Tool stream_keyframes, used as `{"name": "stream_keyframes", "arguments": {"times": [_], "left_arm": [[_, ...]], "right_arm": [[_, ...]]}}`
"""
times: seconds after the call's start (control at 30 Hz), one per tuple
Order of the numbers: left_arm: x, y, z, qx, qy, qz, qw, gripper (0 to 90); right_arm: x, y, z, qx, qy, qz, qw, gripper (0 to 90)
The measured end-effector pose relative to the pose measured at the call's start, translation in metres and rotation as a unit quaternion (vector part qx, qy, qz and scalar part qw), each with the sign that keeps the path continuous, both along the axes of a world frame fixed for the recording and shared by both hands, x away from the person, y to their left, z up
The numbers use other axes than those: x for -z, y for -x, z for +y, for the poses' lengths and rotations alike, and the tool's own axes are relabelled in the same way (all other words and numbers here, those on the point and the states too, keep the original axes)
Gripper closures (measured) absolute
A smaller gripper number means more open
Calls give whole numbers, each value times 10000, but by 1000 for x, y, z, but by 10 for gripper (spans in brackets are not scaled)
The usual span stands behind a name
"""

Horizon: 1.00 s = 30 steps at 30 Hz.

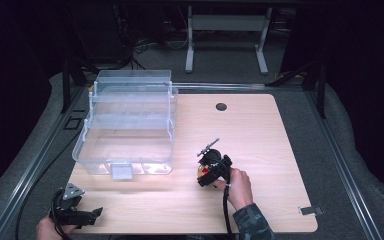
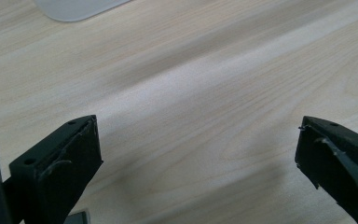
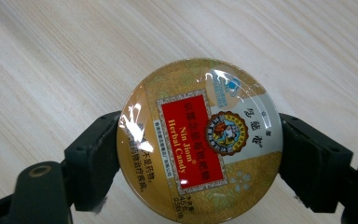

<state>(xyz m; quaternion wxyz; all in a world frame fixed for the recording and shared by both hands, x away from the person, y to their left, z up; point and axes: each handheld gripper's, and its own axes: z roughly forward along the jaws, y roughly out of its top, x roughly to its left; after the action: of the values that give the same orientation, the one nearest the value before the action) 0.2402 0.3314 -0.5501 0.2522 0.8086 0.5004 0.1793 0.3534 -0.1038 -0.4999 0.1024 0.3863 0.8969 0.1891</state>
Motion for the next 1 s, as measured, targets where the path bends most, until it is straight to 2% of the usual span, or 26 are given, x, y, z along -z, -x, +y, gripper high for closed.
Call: {"name": "stream_keyframes", "arguments": {"times": [0.57, 0.6, 0.63, 0.7, 0.83, 1.0], "left_arm": [[-2, -2, -2, 47, -4, 56, 10000, 4], [-3, -3, -2, 45, -15, 55, 10000, 4], [-3, -3, -3, 35, -4, 46, 10000, 4], [-4, -4, -3, 58, -23, 46, 10000, 4], [-5, -6, -5, 97, -92, 59, 9999, 6], [-5, -6, -5, 90, -72, 16, 9999, 11]], "right_arm": [[-9, 11, -50, 468, 179, -15, 9987, 200], [-9, 11, -54, 456, 57, 22, 9989, 199], [-9, 12, -59, 476, 35, 50, 9988, 199], [-10, 13, -64, 607, 211, -9, 9979, 200], [-9, 15, -80, 746, 170, -2, 9971, 199], [-9, 19, -102, 1005, 259, -7, 9946, 199]]}}
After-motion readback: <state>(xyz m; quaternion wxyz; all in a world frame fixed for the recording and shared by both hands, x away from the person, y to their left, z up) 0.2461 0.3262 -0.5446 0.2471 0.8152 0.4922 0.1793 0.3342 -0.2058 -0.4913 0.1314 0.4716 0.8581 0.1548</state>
